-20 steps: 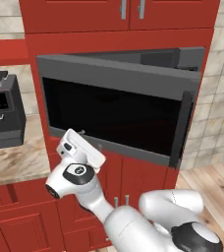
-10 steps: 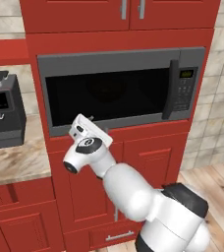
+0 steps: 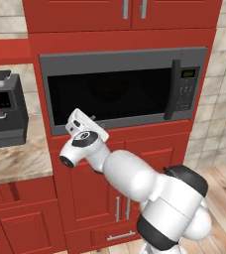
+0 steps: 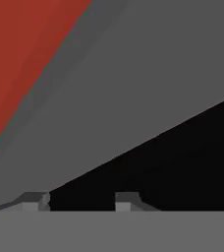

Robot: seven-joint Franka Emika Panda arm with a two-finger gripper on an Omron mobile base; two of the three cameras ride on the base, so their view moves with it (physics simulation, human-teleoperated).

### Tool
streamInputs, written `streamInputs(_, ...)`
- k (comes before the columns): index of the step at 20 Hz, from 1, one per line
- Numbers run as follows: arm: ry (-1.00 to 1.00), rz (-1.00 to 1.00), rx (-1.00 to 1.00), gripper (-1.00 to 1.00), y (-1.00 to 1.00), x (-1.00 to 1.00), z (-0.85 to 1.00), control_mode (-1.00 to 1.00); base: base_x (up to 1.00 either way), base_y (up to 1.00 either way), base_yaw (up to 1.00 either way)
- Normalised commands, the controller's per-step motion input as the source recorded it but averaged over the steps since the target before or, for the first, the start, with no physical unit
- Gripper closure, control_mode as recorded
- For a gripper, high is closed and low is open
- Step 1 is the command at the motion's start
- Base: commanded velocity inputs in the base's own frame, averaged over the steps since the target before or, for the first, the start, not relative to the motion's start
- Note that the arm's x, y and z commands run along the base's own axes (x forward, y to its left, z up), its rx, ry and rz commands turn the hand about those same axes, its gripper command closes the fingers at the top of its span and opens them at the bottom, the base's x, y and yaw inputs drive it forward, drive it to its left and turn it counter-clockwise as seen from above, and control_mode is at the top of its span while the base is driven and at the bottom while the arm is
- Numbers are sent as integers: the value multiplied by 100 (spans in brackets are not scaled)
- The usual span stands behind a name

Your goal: Pick the lemon from the sink and place it in the bowl. Then pick the bowl and place it in the microwave. Then close the microwave door and press the start button.

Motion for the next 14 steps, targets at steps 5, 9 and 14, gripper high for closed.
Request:
streamInputs(5, 0, 1, 13, -100, -37, -60, 41, -100, 0, 0, 0)
streamInputs(9, 4, 0, 14, -100, -40, -87, 55, -100, 0, 0, 0)
streamInputs(14, 14, 0, 14, -100, -53, -73, 67, -100, 0, 0, 0)
